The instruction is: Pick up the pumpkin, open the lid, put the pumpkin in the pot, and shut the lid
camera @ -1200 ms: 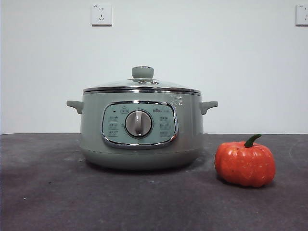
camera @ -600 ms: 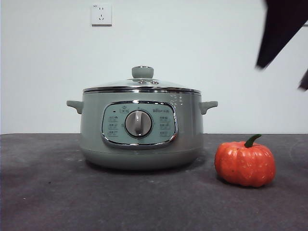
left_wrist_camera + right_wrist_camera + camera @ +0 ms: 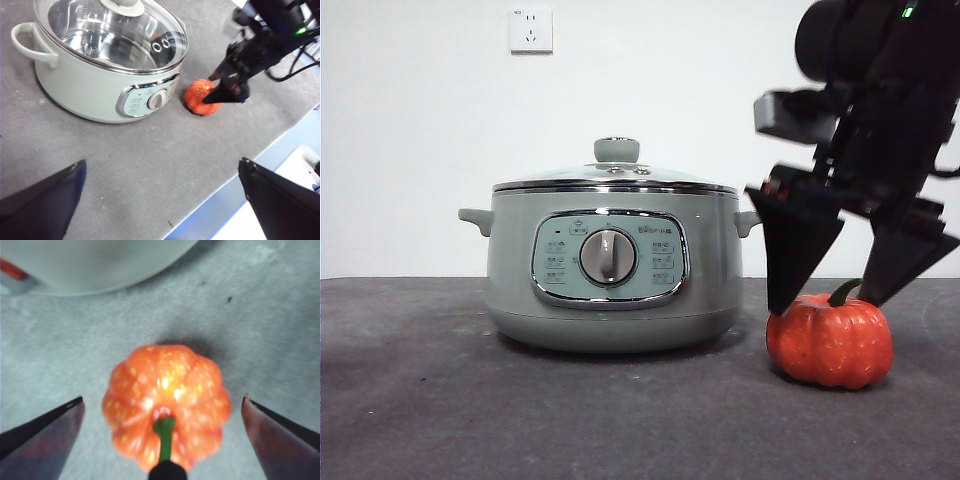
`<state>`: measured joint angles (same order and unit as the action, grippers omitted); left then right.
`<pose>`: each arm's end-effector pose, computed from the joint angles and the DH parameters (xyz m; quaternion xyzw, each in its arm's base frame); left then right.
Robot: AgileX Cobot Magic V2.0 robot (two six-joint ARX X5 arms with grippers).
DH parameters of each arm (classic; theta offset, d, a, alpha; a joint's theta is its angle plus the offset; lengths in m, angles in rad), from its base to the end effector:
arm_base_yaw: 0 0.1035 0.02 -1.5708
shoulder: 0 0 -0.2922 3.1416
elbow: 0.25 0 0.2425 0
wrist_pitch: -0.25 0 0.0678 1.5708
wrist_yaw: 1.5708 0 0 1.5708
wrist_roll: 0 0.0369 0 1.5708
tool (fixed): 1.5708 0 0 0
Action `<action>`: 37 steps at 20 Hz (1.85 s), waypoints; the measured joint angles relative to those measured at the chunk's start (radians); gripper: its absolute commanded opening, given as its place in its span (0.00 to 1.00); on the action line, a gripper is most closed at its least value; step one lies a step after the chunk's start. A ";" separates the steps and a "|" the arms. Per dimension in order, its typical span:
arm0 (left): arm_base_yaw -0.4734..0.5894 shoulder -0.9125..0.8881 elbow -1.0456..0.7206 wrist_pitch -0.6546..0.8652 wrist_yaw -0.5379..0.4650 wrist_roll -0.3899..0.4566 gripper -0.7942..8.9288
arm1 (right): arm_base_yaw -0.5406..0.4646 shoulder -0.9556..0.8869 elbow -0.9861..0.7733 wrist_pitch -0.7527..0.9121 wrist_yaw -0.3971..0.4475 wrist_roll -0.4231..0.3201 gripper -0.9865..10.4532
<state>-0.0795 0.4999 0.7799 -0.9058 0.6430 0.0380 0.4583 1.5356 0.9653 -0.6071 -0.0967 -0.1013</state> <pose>0.0498 -0.0262 0.3091 -0.0687 0.2892 -0.3418 0.8915 0.2495 0.1271 0.2226 -0.1402 0.5340 0.2552 0.7938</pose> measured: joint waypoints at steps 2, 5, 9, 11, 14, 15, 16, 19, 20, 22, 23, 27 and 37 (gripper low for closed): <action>0.000 0.000 0.000 0.000 0.000 0.000 0.83 | 0.000 0.042 0.000 0.013 0.001 0.000 0.69; 0.000 0.000 0.000 0.000 0.000 0.000 0.83 | 0.000 0.075 0.000 0.016 0.000 0.000 0.52; 0.000 0.000 0.000 0.013 0.000 0.000 0.82 | 0.000 0.075 0.000 0.009 0.000 0.019 0.08; 0.000 0.000 0.000 0.037 -0.008 -0.001 0.82 | 0.000 0.062 0.000 -0.012 0.000 0.027 0.08; 0.000 0.006 0.001 0.094 -0.036 -0.012 0.83 | 0.000 -0.025 0.000 -0.029 0.000 0.043 0.08; 0.000 0.018 0.007 0.104 -0.037 -0.013 0.82 | 0.000 -0.073 0.000 -0.031 0.000 0.046 0.08; 0.000 0.039 0.019 0.117 -0.038 -0.013 0.83 | 0.000 -0.126 0.000 -0.033 0.000 0.047 0.08; -0.018 0.140 0.088 0.155 -0.038 -0.012 0.82 | 0.000 -0.293 0.000 -0.056 0.000 0.054 0.08; -0.033 0.182 0.114 0.181 -0.039 -0.012 0.82 | 0.000 -0.350 0.000 -0.065 -0.003 0.056 0.08; -0.069 0.275 0.174 0.248 -0.042 -0.012 0.83 | 0.000 -0.458 0.000 -0.084 -0.006 0.068 0.08; -0.091 0.331 0.212 0.279 -0.055 -0.012 0.82 | 0.000 -0.512 0.000 -0.086 -0.007 0.079 0.08; -0.186 0.552 0.338 0.357 -0.105 -0.003 0.83 | 0.000 -0.672 0.000 -0.099 -0.008 0.109 0.08; -0.336 1.030 0.624 0.537 -0.274 0.033 0.82 | 0.001 -0.803 0.000 -0.137 -0.036 0.146 0.08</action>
<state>-0.4160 1.5303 1.4044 -0.3683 0.3695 0.0711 0.4591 0.7330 0.9657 -0.7441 -0.1326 0.0452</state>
